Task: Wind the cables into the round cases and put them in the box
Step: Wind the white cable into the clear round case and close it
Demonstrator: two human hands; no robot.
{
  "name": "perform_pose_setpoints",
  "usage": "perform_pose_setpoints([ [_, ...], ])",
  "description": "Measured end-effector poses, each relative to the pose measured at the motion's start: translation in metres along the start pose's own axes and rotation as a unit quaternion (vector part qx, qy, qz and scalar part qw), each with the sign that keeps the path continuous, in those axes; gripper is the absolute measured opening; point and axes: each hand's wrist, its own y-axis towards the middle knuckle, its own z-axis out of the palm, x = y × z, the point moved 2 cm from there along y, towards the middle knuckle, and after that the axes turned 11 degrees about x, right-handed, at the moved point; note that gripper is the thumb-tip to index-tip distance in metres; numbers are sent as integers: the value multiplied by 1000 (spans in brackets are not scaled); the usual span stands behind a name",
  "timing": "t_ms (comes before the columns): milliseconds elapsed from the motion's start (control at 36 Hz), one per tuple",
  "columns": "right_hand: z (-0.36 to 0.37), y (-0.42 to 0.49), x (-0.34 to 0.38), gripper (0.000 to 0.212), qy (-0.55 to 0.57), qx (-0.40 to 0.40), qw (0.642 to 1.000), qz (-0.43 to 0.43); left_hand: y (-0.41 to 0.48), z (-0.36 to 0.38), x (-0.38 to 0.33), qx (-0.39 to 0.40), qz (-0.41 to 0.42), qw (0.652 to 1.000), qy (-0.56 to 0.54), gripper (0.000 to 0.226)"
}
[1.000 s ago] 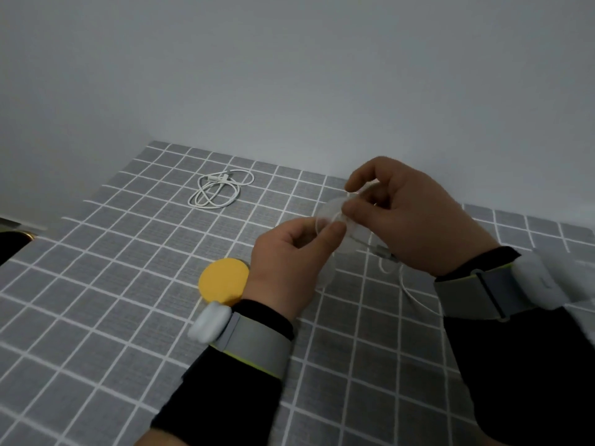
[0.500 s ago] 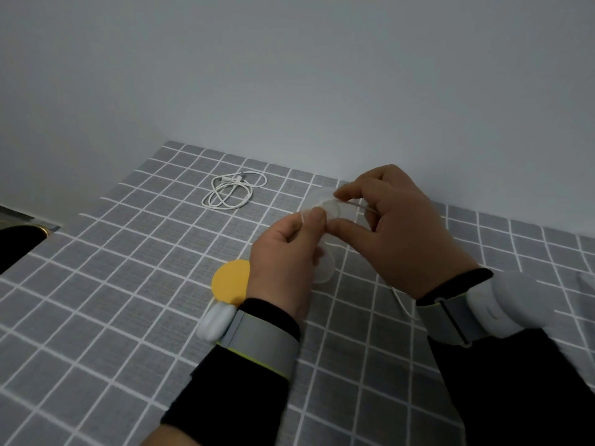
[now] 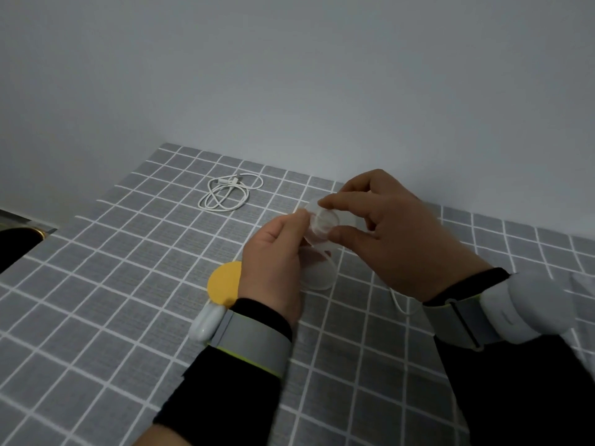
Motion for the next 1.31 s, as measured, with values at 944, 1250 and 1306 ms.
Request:
perform_pose_setpoints([
  [944,-1,-4,1,43,73,29,997,23,6,-4,9,72,-38,996,24,23],
  [1250,7,-1,-4,23,111,-42,985,127,2,-1,1,24,35,998,44,20],
  [1306,8,-1,-6,19,124,-47,979,154,3,-2,1,9,39,997,59,18],
])
